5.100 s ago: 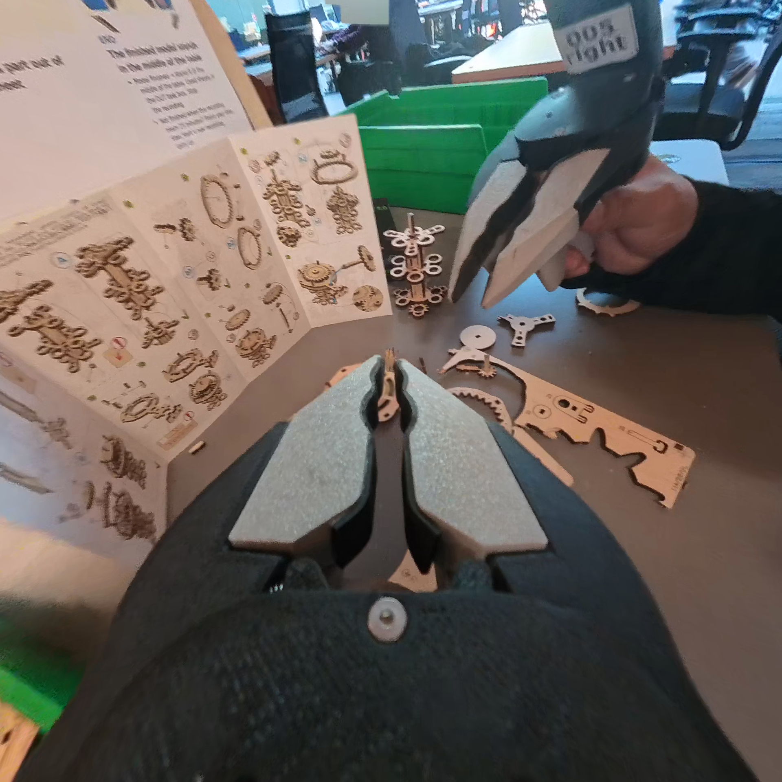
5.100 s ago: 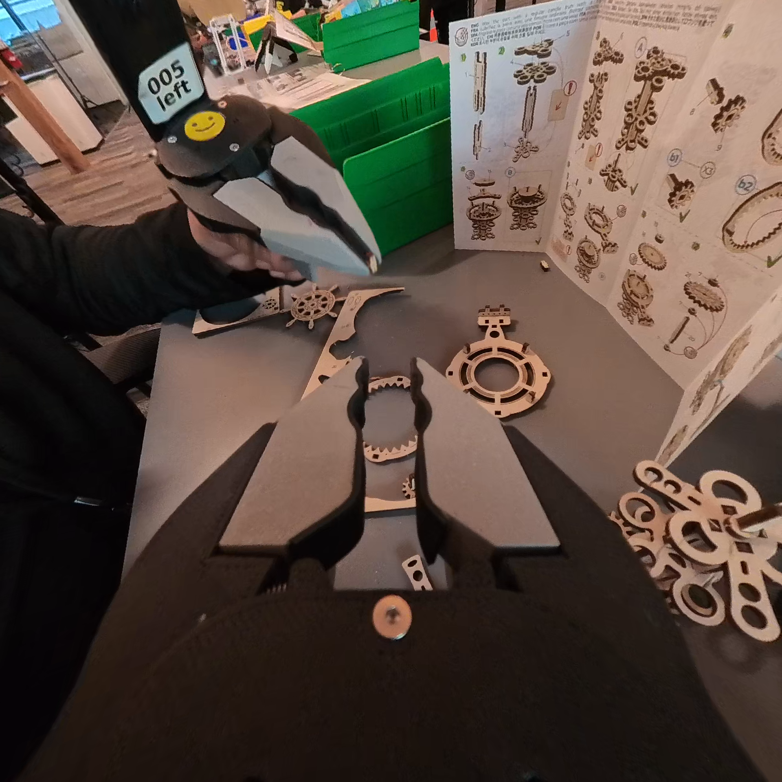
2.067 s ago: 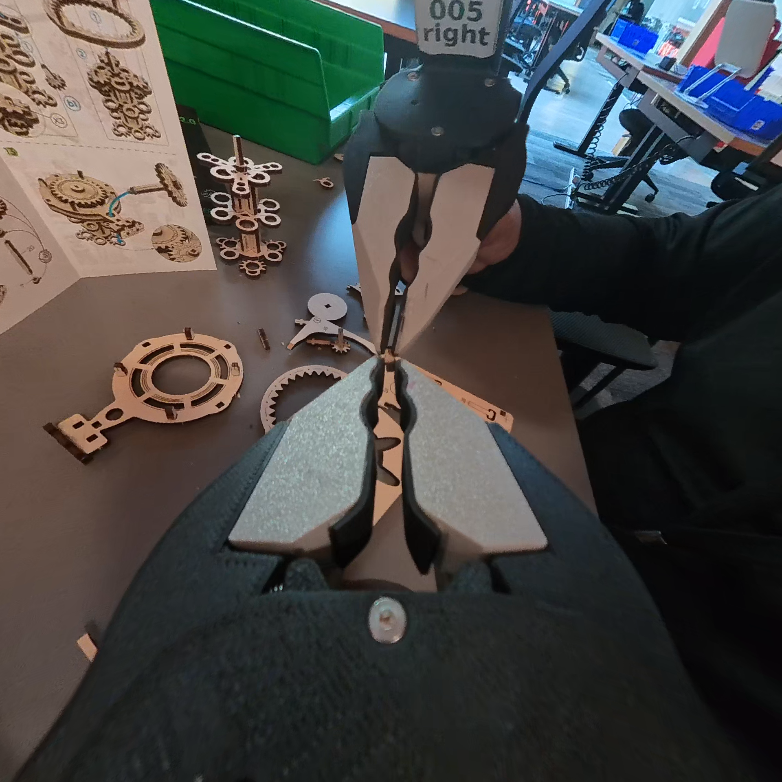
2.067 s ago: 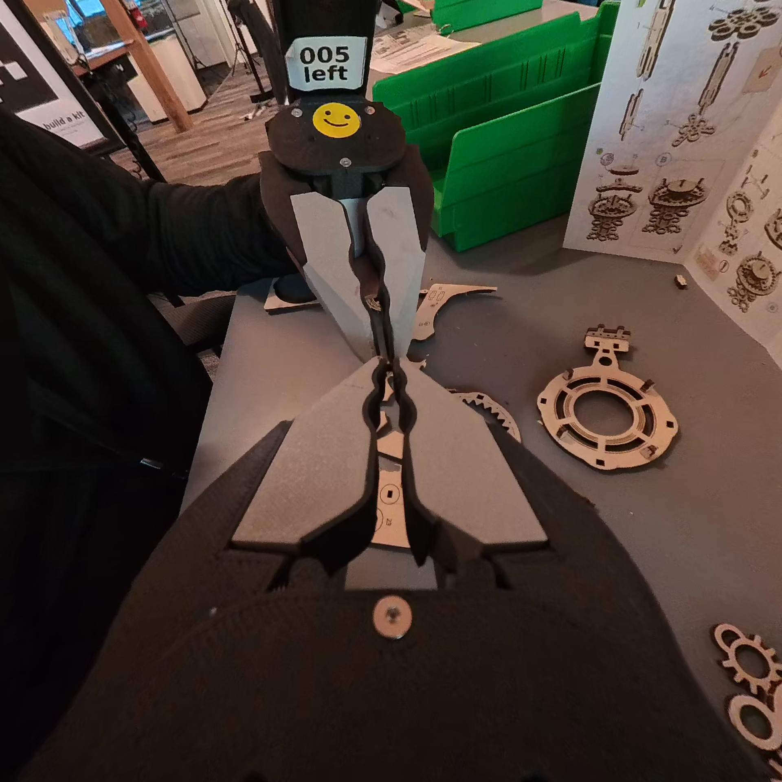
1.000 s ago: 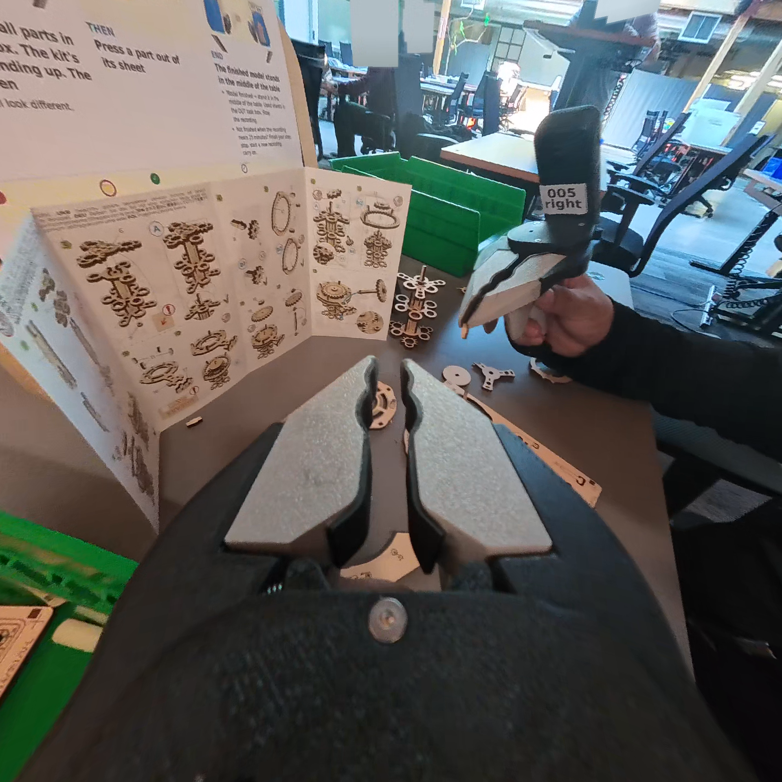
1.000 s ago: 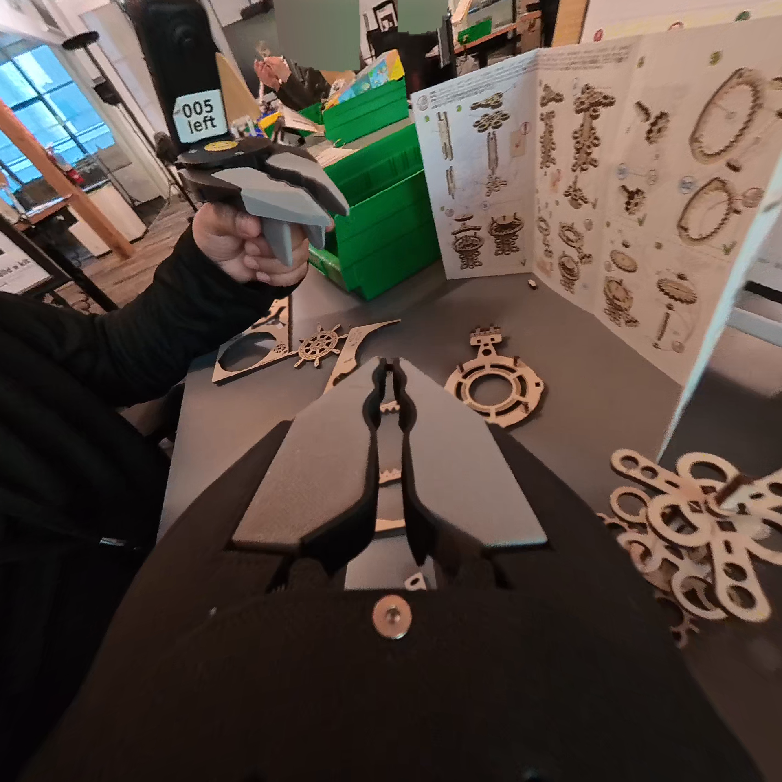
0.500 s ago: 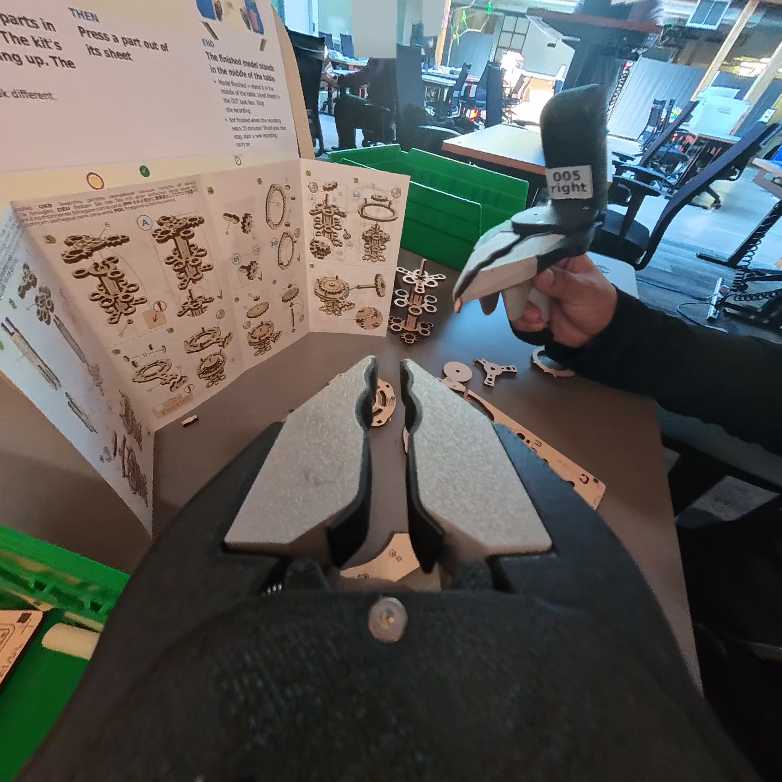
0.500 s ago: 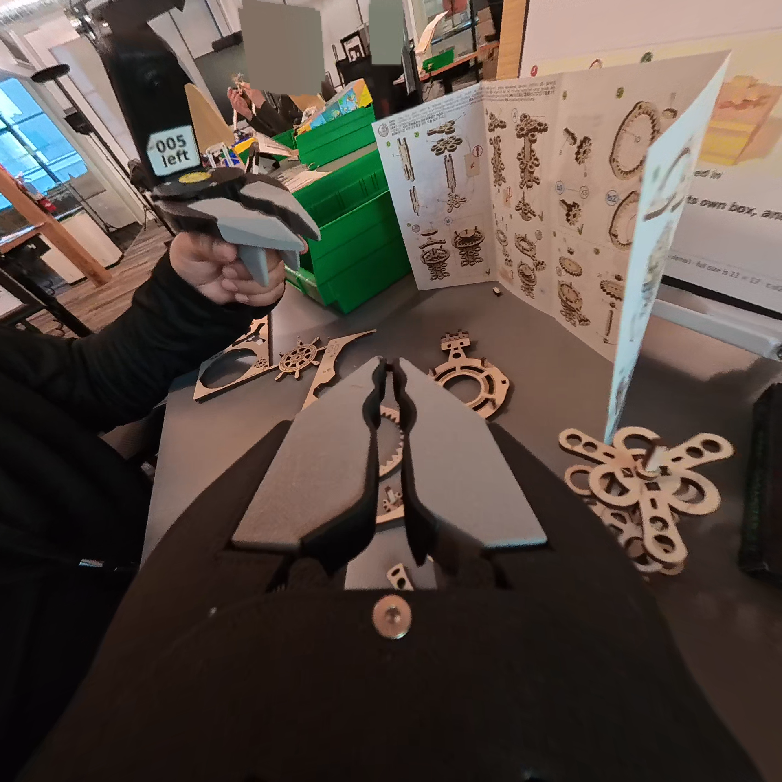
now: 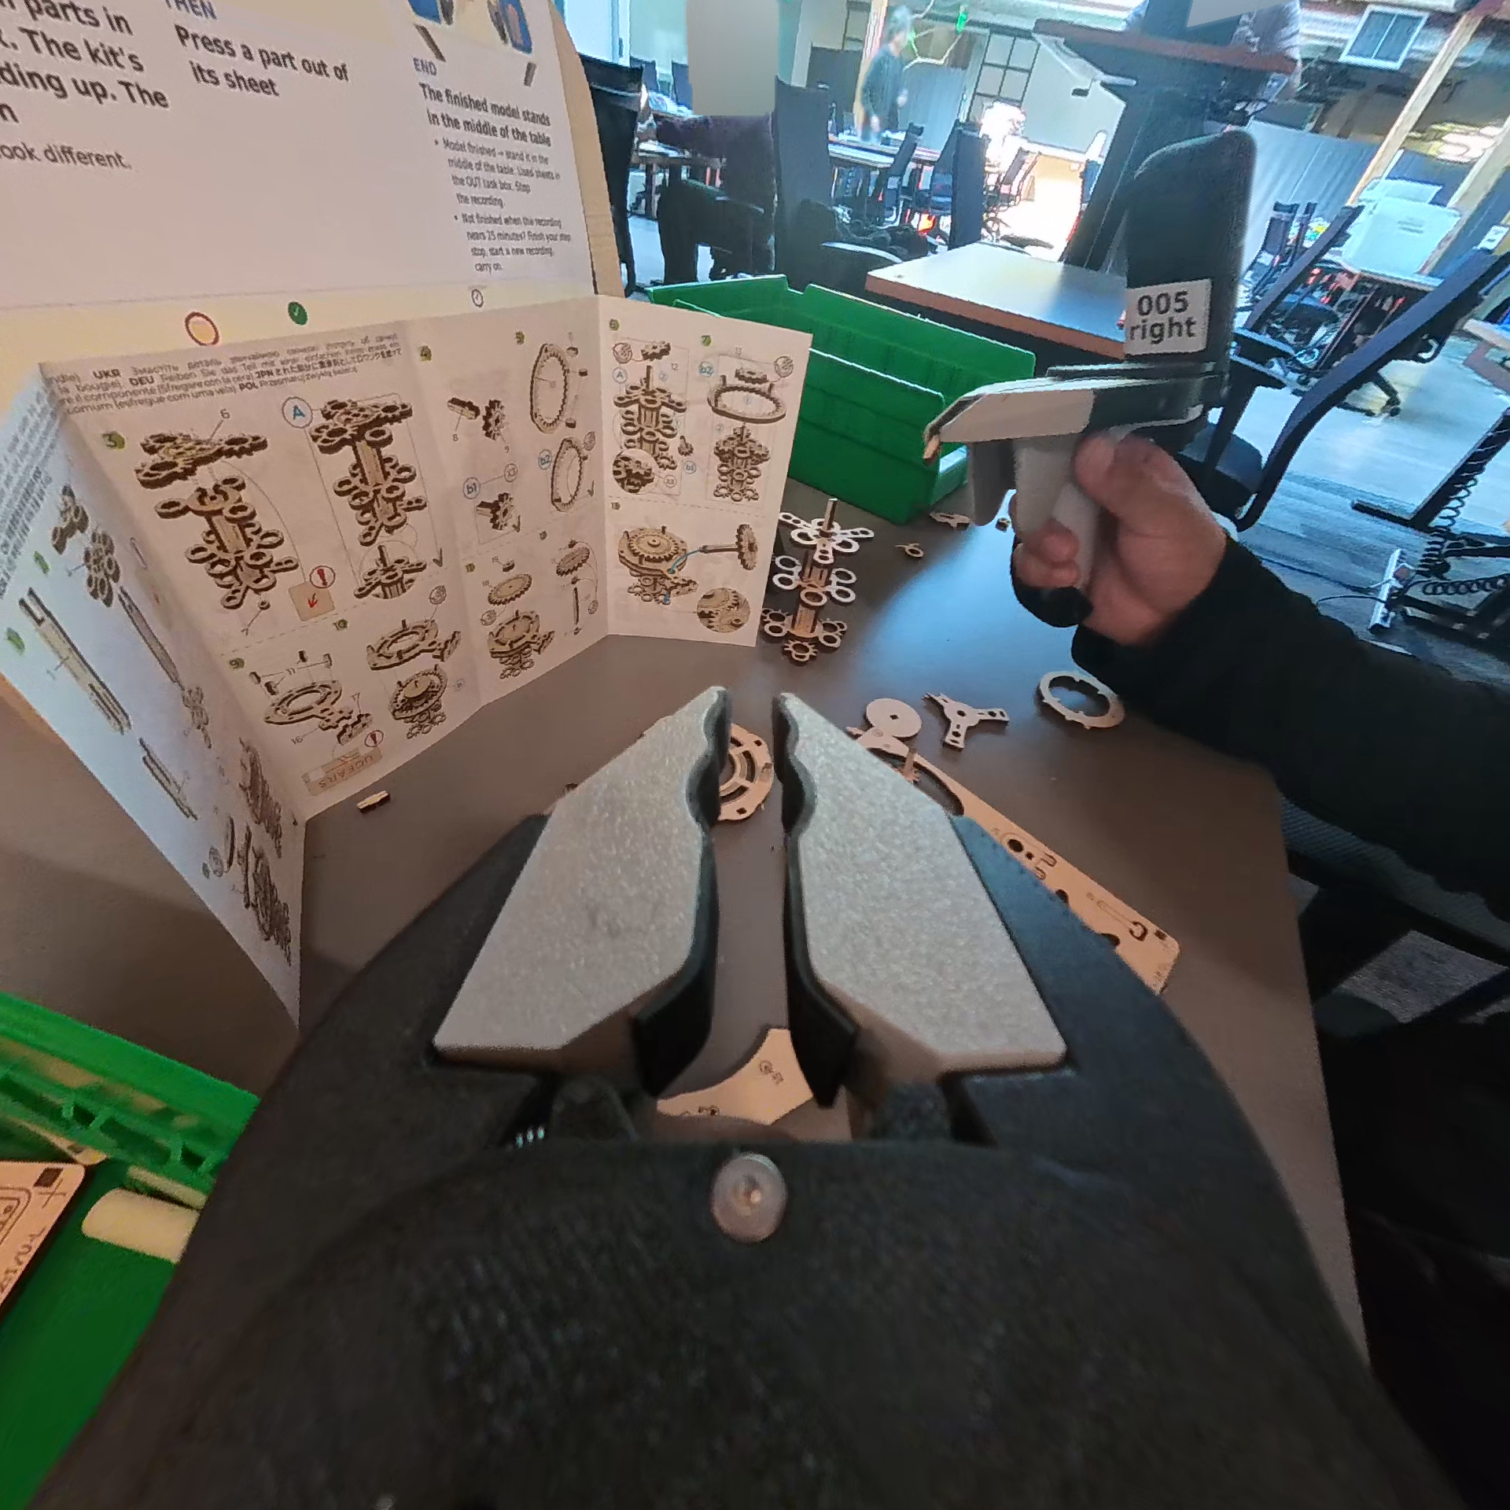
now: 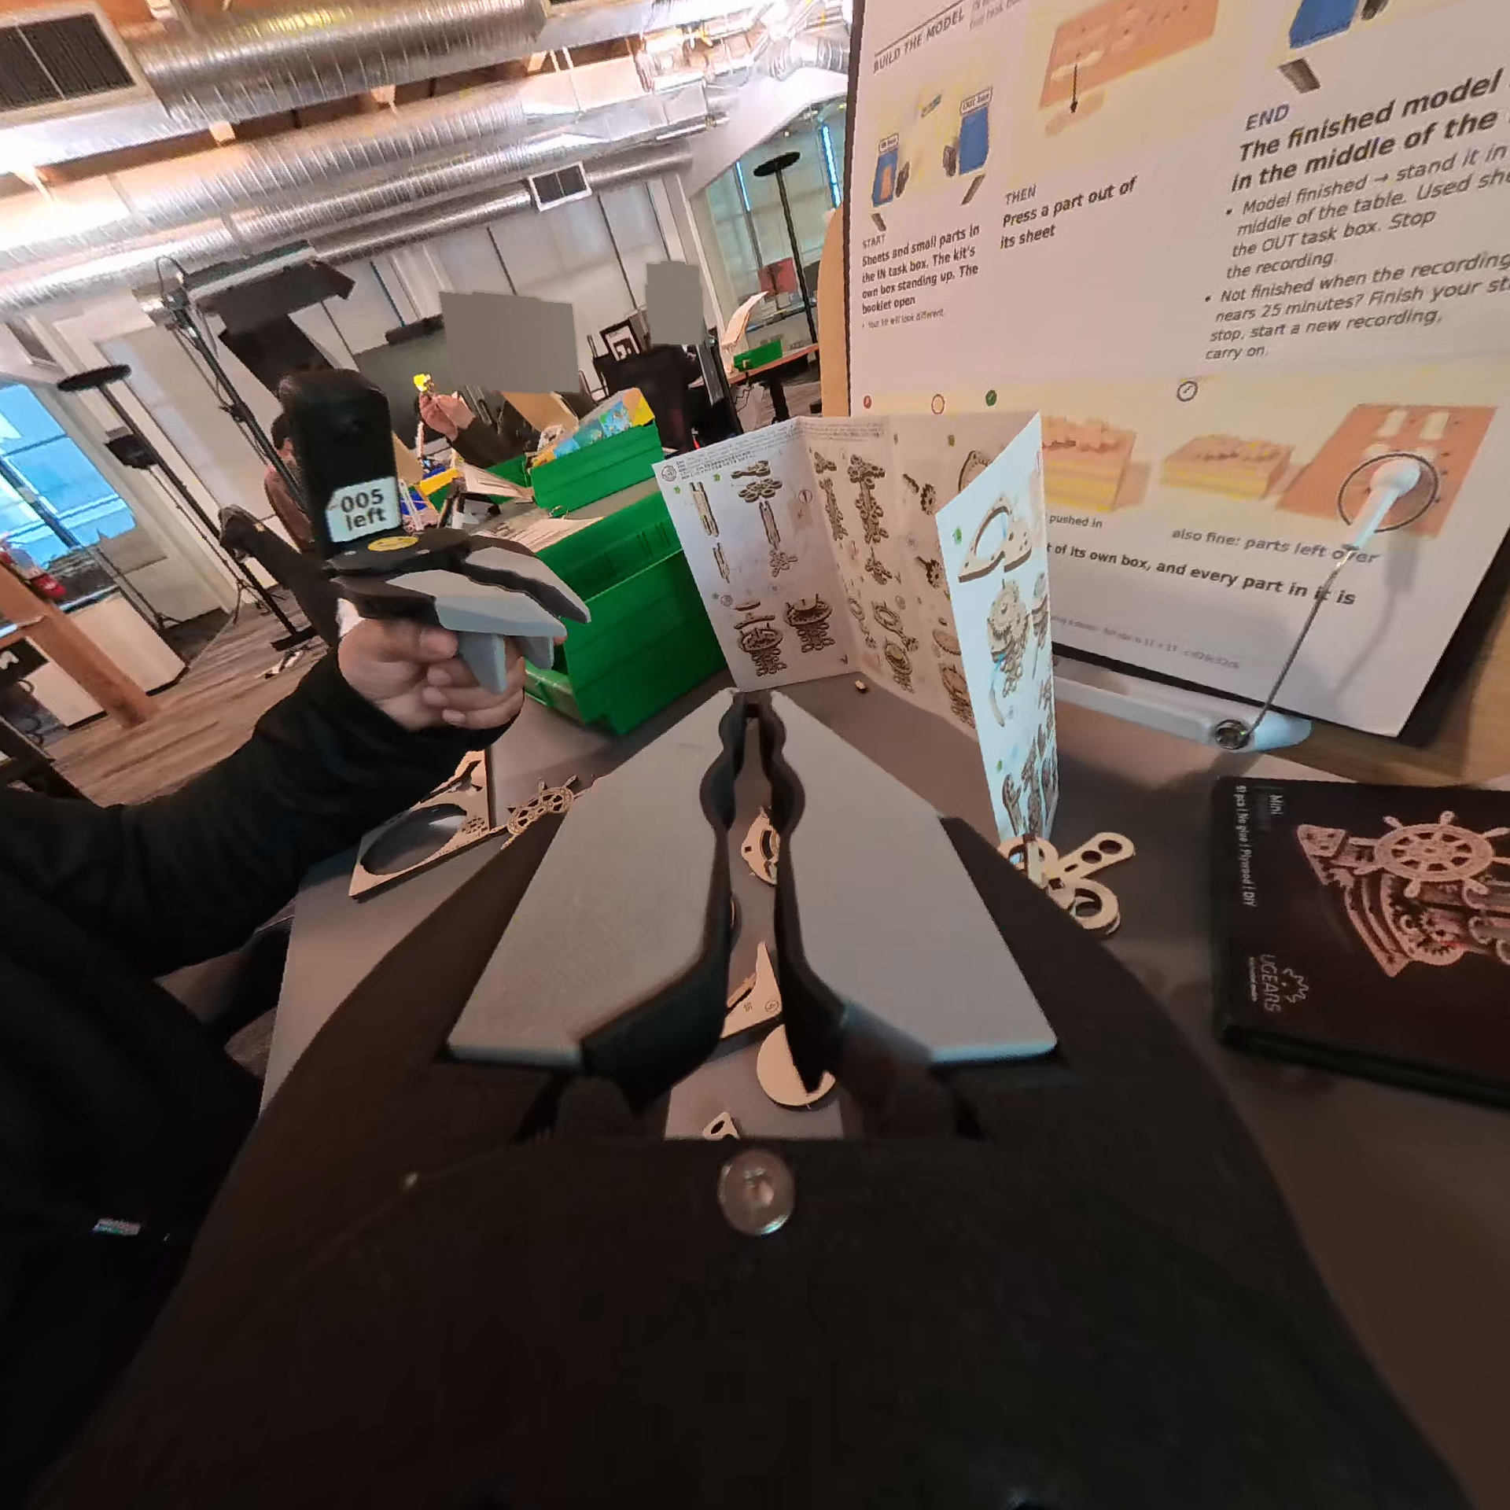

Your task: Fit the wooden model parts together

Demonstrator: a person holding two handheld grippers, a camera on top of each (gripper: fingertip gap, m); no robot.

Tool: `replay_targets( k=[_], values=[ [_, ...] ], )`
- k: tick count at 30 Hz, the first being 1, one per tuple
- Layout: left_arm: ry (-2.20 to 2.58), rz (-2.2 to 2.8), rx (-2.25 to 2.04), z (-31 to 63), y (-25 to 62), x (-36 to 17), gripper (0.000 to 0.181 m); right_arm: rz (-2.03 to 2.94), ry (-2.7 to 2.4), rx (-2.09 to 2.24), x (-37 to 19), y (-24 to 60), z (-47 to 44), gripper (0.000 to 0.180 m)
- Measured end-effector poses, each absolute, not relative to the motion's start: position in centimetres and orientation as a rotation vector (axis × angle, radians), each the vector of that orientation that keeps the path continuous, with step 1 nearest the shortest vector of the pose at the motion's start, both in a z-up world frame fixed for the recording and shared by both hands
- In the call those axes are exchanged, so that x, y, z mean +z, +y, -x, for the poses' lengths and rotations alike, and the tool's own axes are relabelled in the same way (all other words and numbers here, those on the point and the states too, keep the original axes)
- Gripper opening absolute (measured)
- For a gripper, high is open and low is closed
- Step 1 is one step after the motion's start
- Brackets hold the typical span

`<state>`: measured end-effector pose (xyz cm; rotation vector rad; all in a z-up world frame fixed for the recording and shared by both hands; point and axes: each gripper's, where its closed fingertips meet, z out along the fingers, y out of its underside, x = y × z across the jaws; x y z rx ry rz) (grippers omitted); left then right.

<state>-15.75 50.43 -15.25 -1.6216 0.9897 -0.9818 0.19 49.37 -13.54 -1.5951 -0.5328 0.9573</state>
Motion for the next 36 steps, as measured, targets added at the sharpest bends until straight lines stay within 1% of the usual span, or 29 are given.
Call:
replay_targets(
  k=[22,36],
  values=[
    [0.977,1.647,-0.910,16.3,51.4,-15.8,0.005,1.608,-0.569,0.946,-13.7,49.1,0.4,0.000],
    [0.797,1.602,-0.873,18.5,53.3,-13.5,0.004,1.620,-0.576,0.950,-14.0,49.1,0.6,0.000]
  ],
)
